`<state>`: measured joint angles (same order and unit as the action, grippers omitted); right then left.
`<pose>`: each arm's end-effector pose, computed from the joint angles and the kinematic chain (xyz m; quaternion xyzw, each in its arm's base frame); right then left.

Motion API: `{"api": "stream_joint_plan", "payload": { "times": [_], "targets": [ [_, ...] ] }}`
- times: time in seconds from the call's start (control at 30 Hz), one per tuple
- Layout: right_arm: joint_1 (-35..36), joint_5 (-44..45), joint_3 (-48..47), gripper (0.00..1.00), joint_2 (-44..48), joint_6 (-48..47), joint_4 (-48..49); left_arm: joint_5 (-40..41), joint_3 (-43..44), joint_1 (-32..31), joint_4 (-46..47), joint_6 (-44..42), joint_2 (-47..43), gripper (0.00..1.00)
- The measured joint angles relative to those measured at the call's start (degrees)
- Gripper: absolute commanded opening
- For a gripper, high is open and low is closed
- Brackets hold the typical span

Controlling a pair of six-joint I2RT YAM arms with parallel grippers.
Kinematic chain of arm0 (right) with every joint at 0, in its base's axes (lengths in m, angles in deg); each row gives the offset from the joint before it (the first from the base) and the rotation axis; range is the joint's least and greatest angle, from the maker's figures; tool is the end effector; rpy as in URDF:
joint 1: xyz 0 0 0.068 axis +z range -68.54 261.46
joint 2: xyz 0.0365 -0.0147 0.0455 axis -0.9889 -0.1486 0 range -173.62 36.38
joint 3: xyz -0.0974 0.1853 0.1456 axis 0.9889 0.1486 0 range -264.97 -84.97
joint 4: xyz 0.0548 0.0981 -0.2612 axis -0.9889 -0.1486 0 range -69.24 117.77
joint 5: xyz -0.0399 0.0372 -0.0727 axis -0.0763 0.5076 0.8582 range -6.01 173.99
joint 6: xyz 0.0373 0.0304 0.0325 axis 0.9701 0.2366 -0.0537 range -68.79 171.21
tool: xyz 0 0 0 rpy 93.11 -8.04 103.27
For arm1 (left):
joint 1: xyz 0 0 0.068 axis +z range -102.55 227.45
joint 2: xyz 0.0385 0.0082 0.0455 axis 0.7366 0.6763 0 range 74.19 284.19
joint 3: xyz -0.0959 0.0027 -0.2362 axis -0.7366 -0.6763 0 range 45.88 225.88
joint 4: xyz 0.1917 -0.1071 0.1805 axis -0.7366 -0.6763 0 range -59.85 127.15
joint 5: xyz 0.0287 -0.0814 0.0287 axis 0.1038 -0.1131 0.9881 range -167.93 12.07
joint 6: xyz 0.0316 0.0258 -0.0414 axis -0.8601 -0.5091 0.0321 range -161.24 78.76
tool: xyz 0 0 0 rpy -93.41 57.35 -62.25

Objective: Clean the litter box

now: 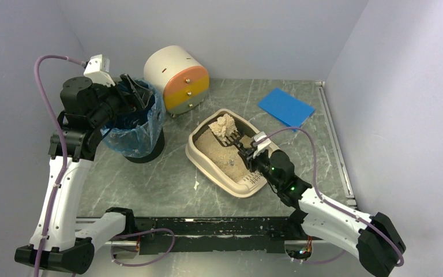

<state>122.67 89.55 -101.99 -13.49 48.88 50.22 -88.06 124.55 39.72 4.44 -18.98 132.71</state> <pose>0.1787 0.1511 0.1847 -0.2558 0.7241 0.1777 0.6153 0.2330 -0.0390 0.4469 -0.0435 0.7779 -0.2278 0.5841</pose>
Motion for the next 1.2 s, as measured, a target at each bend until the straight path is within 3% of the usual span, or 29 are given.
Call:
{"api": "stream_joint_plan", "payload": {
  "times": [0.57, 1.2],
  "targets": [
    [0.0, 1.4, 0.0, 0.0, 8.4, -1.7, -5.7, 0.0, -0.8, 0.0, -0.2, -0.6, -0.5, 0.86],
    [0.0, 1.3, -2.5, 0.0, 10.7, -2.8, -8.8, 0.0, -0.7, 0.0, -0.2, -0.9, -0.4, 0.86]
  ]
}}
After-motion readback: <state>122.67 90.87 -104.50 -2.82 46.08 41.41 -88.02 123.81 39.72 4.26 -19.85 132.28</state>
